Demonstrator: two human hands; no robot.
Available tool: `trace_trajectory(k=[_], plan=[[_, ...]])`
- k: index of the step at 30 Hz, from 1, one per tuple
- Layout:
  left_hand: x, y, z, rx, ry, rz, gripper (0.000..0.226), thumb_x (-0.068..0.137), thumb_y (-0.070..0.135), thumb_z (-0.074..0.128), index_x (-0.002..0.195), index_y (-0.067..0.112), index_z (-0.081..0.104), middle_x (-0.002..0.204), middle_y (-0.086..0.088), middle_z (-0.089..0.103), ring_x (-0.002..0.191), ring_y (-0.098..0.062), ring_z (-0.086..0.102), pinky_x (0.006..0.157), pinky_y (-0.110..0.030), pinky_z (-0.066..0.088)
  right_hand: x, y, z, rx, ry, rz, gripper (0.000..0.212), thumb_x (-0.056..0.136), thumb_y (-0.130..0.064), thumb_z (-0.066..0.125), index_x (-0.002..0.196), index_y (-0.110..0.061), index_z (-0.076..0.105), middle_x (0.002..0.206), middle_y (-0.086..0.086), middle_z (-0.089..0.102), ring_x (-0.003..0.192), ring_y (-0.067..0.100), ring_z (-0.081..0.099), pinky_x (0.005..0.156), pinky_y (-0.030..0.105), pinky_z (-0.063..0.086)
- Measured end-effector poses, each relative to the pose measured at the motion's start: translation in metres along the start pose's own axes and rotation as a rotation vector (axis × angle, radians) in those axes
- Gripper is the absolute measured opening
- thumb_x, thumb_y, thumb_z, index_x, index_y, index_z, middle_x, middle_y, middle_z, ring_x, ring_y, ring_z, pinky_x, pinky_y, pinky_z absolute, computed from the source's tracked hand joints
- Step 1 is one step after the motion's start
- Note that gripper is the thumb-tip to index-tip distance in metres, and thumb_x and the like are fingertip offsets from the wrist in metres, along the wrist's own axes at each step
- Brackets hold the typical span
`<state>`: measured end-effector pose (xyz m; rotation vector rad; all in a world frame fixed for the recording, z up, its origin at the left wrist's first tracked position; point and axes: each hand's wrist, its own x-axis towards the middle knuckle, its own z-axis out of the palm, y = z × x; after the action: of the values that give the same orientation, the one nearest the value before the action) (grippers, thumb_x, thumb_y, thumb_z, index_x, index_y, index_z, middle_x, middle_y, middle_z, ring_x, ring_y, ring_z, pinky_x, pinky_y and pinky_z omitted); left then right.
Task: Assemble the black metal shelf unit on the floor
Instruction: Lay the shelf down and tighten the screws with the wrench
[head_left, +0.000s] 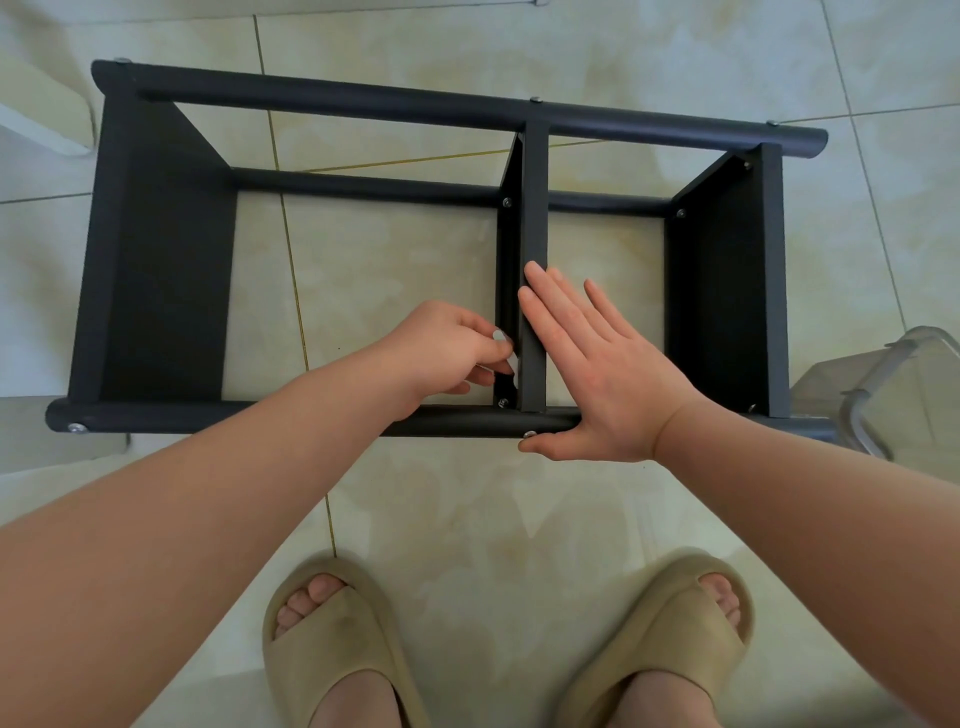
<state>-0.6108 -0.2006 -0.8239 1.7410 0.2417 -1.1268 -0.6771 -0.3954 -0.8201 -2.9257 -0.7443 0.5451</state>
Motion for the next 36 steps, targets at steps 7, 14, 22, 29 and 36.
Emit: trace_trajectory(k=[7, 14, 22, 29, 36], plan=[[0.0, 0.002, 0.005, -0.103, -0.019, -0.067, 0.012, 0.096, 0.023, 0.064, 0.102, 0.013, 0.066, 0.084, 0.002, 0.075, 0.081, -0.013, 0.07, 0.073, -0.027, 0.051, 0.0, 0.0, -0.001, -0.001, -0.006, 0.002, 0.123, 0.08, -0.085, 0.039, 0.16, -0.003, -0.003, 0.168, 0.014, -0.015, 0.156, 0.028, -0.012, 0.127, 0.05, 0.006], [0.001, 0.002, 0.005, -0.067, -0.067, -0.084, 0.009, 0.099, 0.022, 0.059, 0.096, 0.014, 0.062, 0.081, 0.001, 0.074, 0.084, -0.015, 0.07, 0.076, -0.028, 0.052, 0.0, 0.0, -0.001, -0.01, -0.019, 0.006, 0.123, 0.08, -0.086, 0.039, 0.16, -0.003, -0.005, 0.168, 0.013, -0.017, 0.156, 0.028, -0.014, 0.127, 0.05, 0.005], [0.0, 0.002, 0.001, 0.042, -0.117, -0.041, 0.015, 0.102, 0.019, 0.053, 0.092, 0.016, 0.063, 0.075, 0.007, 0.074, 0.077, -0.009, 0.067, 0.071, -0.024, 0.049, 0.0, 0.0, 0.0, -0.007, -0.001, 0.001, 0.123, 0.08, -0.086, 0.038, 0.16, -0.002, -0.003, 0.168, 0.014, -0.015, 0.156, 0.029, -0.011, 0.127, 0.051, 0.006], [-0.004, 0.003, -0.005, 0.102, -0.146, -0.019, 0.017, 0.102, 0.013, 0.05, 0.09, 0.015, 0.062, 0.082, 0.002, 0.074, 0.079, -0.011, 0.066, 0.075, -0.025, 0.049, 0.0, 0.0, 0.001, 0.0, 0.025, -0.004, 0.122, 0.08, -0.084, 0.04, 0.16, -0.002, 0.0, 0.168, 0.014, -0.012, 0.156, 0.029, -0.008, 0.127, 0.051, 0.007], [-0.006, 0.001, -0.011, 0.174, -0.185, 0.001, 0.018, 0.102, 0.011, 0.051, 0.09, 0.015, 0.064, 0.083, 0.004, 0.075, 0.079, -0.009, 0.067, 0.079, -0.026, 0.05, 0.0, 0.0, 0.002, 0.004, 0.028, -0.004, 0.122, 0.08, -0.084, 0.041, 0.16, -0.001, 0.0, 0.168, 0.015, -0.011, 0.156, 0.03, -0.008, 0.127, 0.052, 0.007]])
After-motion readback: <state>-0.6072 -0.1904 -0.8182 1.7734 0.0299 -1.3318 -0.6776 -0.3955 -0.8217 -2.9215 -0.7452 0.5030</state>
